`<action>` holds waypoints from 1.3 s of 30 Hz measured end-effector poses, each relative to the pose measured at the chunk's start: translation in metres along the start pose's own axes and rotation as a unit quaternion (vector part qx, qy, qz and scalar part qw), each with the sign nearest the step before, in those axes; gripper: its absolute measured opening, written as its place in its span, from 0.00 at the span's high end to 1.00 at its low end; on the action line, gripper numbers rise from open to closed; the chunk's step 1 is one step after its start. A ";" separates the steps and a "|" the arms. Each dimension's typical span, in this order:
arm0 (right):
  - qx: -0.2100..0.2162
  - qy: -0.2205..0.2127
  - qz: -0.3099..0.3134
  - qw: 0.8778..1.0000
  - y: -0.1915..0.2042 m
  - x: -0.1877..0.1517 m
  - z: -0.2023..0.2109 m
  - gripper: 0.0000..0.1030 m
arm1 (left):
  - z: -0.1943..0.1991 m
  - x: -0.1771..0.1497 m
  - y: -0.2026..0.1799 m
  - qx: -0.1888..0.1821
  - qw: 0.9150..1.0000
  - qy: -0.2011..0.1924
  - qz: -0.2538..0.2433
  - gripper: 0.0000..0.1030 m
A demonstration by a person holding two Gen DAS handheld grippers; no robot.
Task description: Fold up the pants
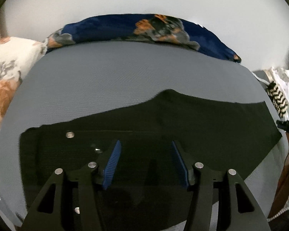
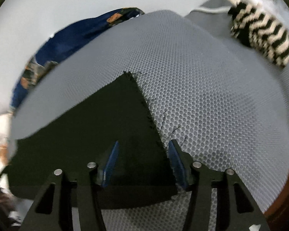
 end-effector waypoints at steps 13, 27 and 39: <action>0.132 0.051 -0.008 0.990 -0.015 0.003 -0.018 0.69 | -0.032 -0.021 -0.038 0.004 0.999 0.051 -0.010 0.46; 0.160 0.020 -0.036 0.986 0.006 0.012 -0.040 0.90 | -0.041 -0.033 -0.042 0.001 0.998 0.067 -0.004 0.46; 0.180 -0.012 -0.029 0.983 0.082 0.010 -0.006 0.91 | -0.039 -0.031 -0.040 -0.023 0.998 0.055 -0.012 0.46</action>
Point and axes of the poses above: each gripper's, at about its wrist camera, not at the fingertips, and z roughly against the way its jaws point, y to its left, x to its top, the point moved 7 cm from there along -z, roughly the way its jaws point, and after that the axes turned 4 degrees about x, right-handed, at the moved point
